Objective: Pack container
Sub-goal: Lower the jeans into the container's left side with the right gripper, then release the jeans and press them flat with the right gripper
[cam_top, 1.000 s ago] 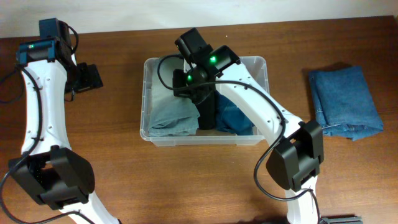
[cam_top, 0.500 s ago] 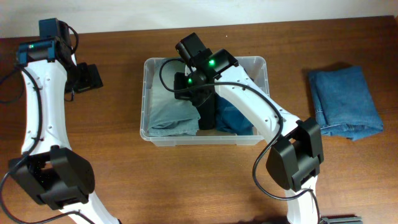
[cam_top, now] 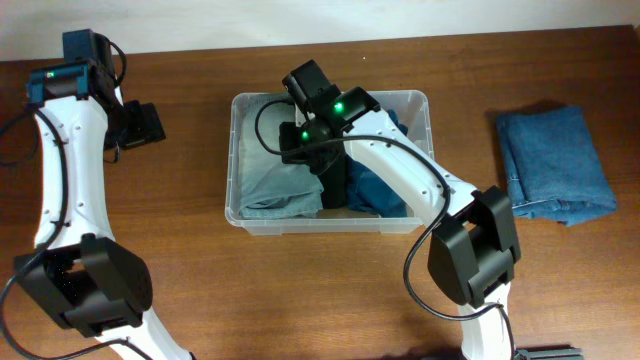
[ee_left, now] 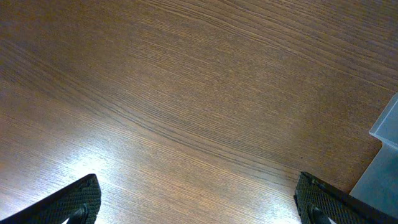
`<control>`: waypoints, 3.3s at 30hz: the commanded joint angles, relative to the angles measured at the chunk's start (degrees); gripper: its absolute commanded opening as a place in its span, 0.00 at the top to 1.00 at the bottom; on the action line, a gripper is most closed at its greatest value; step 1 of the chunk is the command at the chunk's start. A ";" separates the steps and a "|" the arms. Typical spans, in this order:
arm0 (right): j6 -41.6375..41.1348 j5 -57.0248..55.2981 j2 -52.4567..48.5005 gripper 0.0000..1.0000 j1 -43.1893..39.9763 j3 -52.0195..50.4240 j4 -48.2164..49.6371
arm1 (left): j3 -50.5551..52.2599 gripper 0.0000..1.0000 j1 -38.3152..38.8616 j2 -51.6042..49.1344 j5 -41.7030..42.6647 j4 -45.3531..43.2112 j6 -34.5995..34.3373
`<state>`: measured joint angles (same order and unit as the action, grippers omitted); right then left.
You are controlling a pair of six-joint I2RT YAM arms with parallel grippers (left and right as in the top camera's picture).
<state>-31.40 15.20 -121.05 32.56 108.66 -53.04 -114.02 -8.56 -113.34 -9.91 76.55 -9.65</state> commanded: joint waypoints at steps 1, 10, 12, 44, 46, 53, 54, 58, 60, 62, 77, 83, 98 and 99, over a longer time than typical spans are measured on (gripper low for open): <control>1.16 0.66 0.70 0.96 0.48 -0.79 0.20 | -0.76 0.01 -0.13 1.40 -0.46 0.02 0.13; 2.75 0.68 0.70 0.68 0.42 -0.79 -1.90 | -0.76 0.00 -0.13 1.40 -0.44 0.02 0.13; 5.46 0.66 0.70 0.60 0.42 -0.79 -2.49 | -0.76 0.01 -0.13 1.40 -0.44 0.02 0.13; 17.53 -3.13 3.37 0.96 -5.38 14.23 -21.11 | -0.76 0.01 -0.09 1.40 -0.46 0.02 0.13; 17.68 -3.74 3.23 0.96 -4.11 14.01 -21.14 | -0.76 0.01 -0.09 1.40 -0.46 0.02 0.13; 17.68 -7.54 2.75 0.96 0.90 12.39 -20.57 | -0.76 0.01 -0.11 1.40 -0.46 0.02 0.13; 17.68 -7.67 2.64 0.96 1.51 11.89 -20.15 | -0.76 0.01 -0.13 1.40 -0.46 0.02 0.13; 17.68 -7.78 2.60 0.96 3.82 8.72 -17.53 | -0.76 0.01 -0.13 1.40 -0.46 0.02 0.13; 17.66 -7.78 2.60 0.96 4.87 6.71 -15.87 | -0.76 0.01 -0.13 1.40 -0.44 0.04 0.13; 17.66 -7.76 2.60 0.96 5.64 5.14 -14.60 | -0.76 0.01 -0.07 1.40 -0.44 0.04 0.13; 17.64 -7.15 2.60 0.96 6.97 -8.79 -2.71 | -0.76 0.01 0.04 1.40 -0.44 0.02 0.13; 17.66 -6.64 2.64 0.96 6.82 -9.49 -1.57 | -0.76 0.01 0.13 1.40 -0.44 0.02 0.13; 17.68 -14.10 2.47 0.96 6.71 2.82 3.08 | -0.76 0.01 0.13 1.40 -0.44 0.02 0.13; 17.68 -15.26 2.34 0.95 6.71 2.47 4.46 | -0.76 0.01 0.13 1.40 -0.46 0.02 0.13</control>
<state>-14.35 5.26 -118.34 39.11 111.15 -50.26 -114.02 -8.54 -113.34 -9.91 76.55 -9.63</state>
